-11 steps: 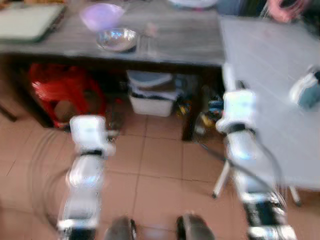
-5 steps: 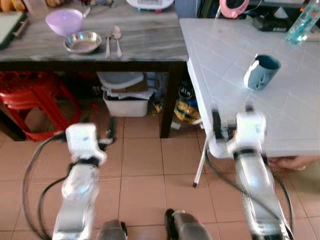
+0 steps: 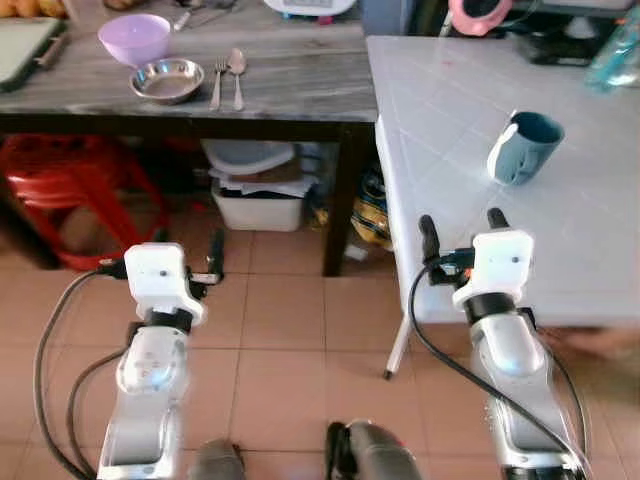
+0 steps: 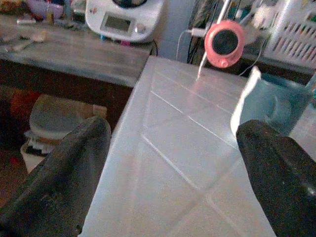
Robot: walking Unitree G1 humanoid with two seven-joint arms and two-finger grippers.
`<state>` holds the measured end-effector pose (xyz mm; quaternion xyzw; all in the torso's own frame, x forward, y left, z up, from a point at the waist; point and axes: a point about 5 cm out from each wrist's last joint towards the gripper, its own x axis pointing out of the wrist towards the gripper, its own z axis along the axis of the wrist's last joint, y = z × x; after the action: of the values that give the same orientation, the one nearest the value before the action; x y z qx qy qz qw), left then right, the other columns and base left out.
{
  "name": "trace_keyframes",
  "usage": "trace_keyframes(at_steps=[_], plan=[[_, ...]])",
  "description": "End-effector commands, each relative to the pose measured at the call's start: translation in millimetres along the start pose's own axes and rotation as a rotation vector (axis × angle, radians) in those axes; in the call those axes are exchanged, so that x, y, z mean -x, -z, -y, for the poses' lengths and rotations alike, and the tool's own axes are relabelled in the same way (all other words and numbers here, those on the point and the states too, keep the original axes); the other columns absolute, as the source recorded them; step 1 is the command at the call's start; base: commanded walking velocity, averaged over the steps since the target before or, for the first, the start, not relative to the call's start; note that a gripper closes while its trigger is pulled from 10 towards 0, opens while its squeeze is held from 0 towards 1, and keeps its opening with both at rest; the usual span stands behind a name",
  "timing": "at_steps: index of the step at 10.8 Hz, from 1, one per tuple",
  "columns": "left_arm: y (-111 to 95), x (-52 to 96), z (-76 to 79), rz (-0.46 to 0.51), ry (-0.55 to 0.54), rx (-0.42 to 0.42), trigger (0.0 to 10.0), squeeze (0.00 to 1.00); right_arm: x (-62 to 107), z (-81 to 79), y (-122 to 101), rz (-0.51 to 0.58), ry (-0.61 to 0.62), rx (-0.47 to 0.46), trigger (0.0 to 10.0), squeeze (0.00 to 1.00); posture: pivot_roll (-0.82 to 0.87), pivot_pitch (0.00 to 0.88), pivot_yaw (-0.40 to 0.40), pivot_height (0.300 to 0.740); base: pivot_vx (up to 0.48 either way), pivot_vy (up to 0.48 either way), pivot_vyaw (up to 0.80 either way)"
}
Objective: Setting the table
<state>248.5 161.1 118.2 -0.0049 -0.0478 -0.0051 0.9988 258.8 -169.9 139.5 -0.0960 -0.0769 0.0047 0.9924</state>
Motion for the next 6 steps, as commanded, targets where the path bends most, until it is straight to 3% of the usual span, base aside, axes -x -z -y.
trace_keyframes(at_steps=[1,4,6], plan=[[-4.3,1.0,0.6,0.009,0.013,-0.004,10.0,0.00,2.4,0.5,-0.5,-0.005,-0.001,-0.002,10.0,0.00,0.01,0.167,-0.001,0.740,0.000,-0.480,0.00],[-4.8,1.6,-1.1,-0.001,0.016,-0.017,10.0,0.00,-2.9,-0.7,-2.1,0.002,-0.004,-0.004,10.0,0.00,0.02,0.173,0.006,0.740,0.000,-0.474,0.00],[-4.7,1.5,-0.1,-0.007,0.019,-0.019,10.0,0.00,-10.0,-4.0,-8.1,0.029,-0.030,0.004,10.0,0.00,0.02,0.178,0.008,0.740,0.000,0.000,0.00]])
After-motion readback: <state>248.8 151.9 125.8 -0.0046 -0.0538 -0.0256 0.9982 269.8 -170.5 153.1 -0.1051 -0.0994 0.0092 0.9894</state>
